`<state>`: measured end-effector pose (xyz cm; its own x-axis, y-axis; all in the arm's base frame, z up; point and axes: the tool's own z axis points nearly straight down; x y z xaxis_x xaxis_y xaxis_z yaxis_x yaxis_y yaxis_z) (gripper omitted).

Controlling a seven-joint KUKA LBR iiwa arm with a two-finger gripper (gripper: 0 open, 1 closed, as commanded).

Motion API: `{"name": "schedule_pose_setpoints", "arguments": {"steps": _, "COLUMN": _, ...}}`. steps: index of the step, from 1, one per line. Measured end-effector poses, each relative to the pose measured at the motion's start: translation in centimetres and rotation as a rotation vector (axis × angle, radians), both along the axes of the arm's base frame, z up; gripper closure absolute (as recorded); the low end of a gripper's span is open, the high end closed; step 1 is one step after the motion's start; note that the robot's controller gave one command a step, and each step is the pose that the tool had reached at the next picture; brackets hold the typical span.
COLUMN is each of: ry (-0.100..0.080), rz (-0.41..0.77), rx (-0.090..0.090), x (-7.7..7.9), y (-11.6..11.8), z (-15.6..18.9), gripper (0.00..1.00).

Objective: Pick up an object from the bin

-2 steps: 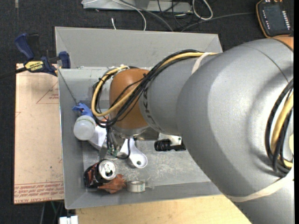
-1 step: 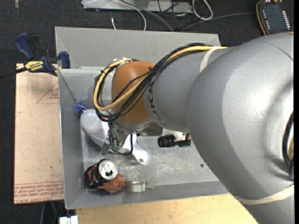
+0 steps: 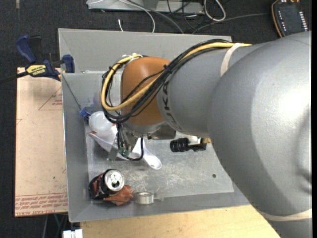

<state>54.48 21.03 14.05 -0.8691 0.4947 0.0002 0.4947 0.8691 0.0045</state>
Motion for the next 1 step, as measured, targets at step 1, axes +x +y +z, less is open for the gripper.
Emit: {"name": "schedule_pose_setpoints", "arguments": {"steps": 1, "ry": -0.004, "rz": 0.002, "rx": 0.002, "x": 0.1, "y": 0.04, "z": 2.01, "gripper": 1.0}}
